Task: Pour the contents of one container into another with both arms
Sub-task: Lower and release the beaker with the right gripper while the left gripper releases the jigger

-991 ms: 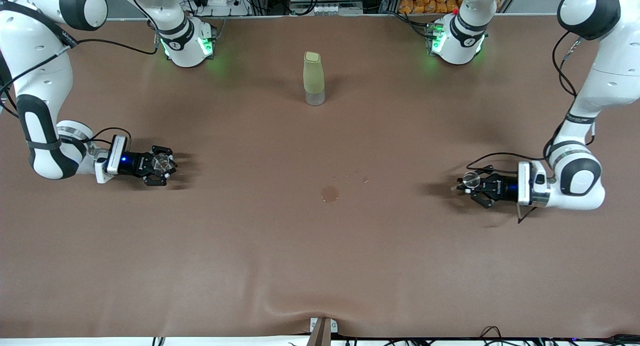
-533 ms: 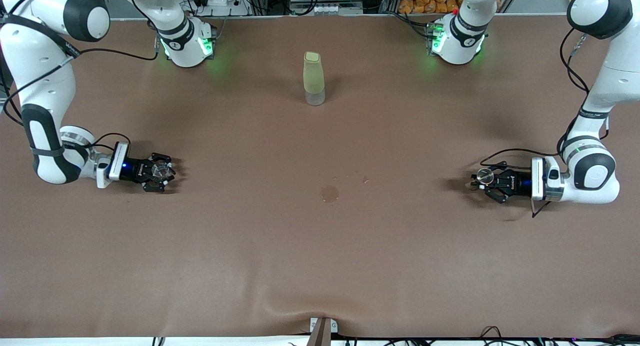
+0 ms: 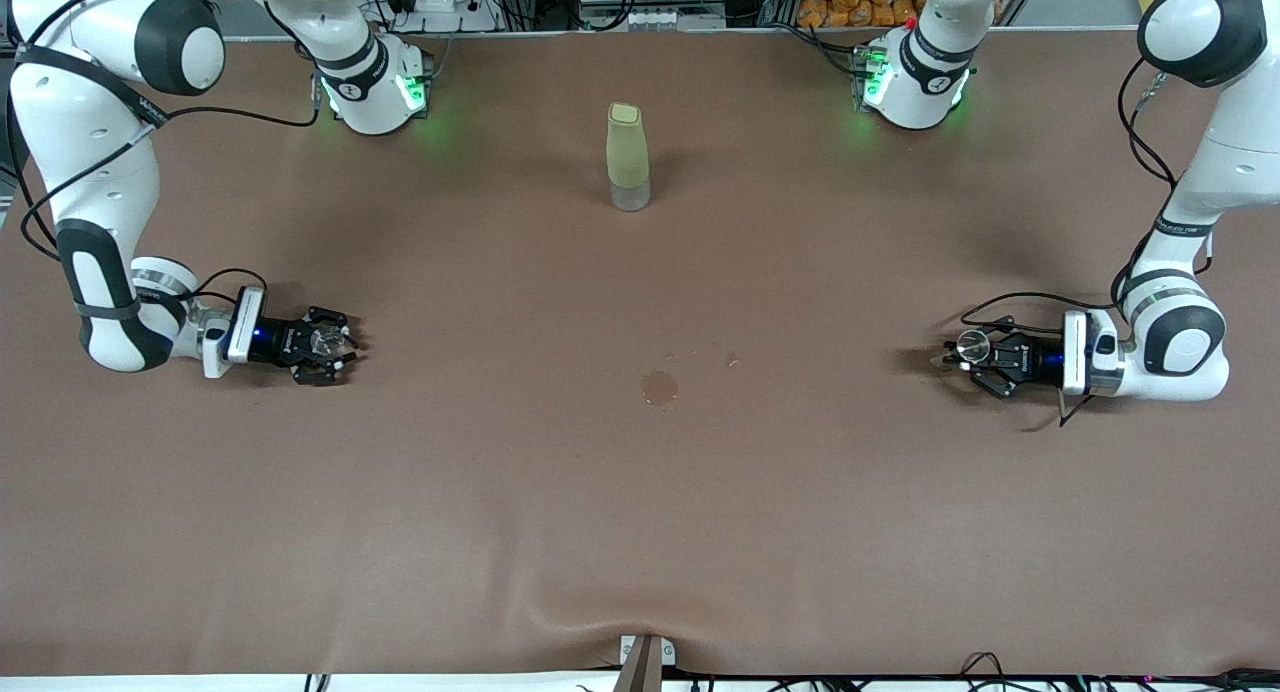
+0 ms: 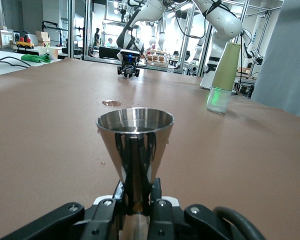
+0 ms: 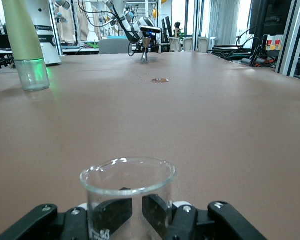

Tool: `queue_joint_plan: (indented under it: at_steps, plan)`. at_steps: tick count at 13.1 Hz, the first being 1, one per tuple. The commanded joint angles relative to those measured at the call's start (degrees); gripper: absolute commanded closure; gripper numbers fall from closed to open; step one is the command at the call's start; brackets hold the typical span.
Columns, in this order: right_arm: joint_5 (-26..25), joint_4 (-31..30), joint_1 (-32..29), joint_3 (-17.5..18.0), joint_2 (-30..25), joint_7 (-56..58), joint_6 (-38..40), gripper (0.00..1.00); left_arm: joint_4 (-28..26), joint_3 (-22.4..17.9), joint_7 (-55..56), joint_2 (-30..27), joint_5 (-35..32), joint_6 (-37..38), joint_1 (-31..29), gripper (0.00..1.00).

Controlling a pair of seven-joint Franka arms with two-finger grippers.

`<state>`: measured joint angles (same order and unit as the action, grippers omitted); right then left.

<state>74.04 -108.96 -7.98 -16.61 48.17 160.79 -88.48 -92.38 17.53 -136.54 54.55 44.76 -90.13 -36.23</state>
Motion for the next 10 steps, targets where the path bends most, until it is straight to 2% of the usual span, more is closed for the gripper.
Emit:
queue_joint_plan:
  at_steps: [1, 2, 3, 4, 7, 10]
  plan:
    - [-1.09, 0.06, -1.51, 0.01, 0.79, 12.79, 0.07, 0.27, 0.53, -0.39, -0.48, -0.06, -2.13, 1.45, -0.42, 1.00]
    - [-1.18, 0.06, -1.51, 0.00, 0.79, 12.88, -0.37, 0.21, 0.53, -0.48, -0.48, -0.06, -2.22, 1.45, -0.50, 1.00]
    - [-1.18, 0.06, -1.51, 0.00, 0.79, 12.88, -0.81, 0.08, 0.53, -0.57, -0.57, -0.06, -2.22, 1.45, -0.50, 1.00]
    - [-1.27, -0.03, -1.51, -0.17, 0.79, 13.05, -0.90, 0.00, 0.53, -0.57, -1.18, 0.03, -2.22, 1.45, -0.42, 1.00]
    - [-2.67, 0.06, -1.16, -2.80, 0.17, 11.83, -0.81, 0.00, 0.53, -0.57, -1.28, 0.03, -3.01, 1.45, -0.50, 0.99]
    - [-8.36, 0.67, 0.16, -6.23, -1.23, -4.46, -0.99, 0.00, 0.53, -0.57, -1.28, 0.03, -3.45, 1.45, -0.77, 0.80]
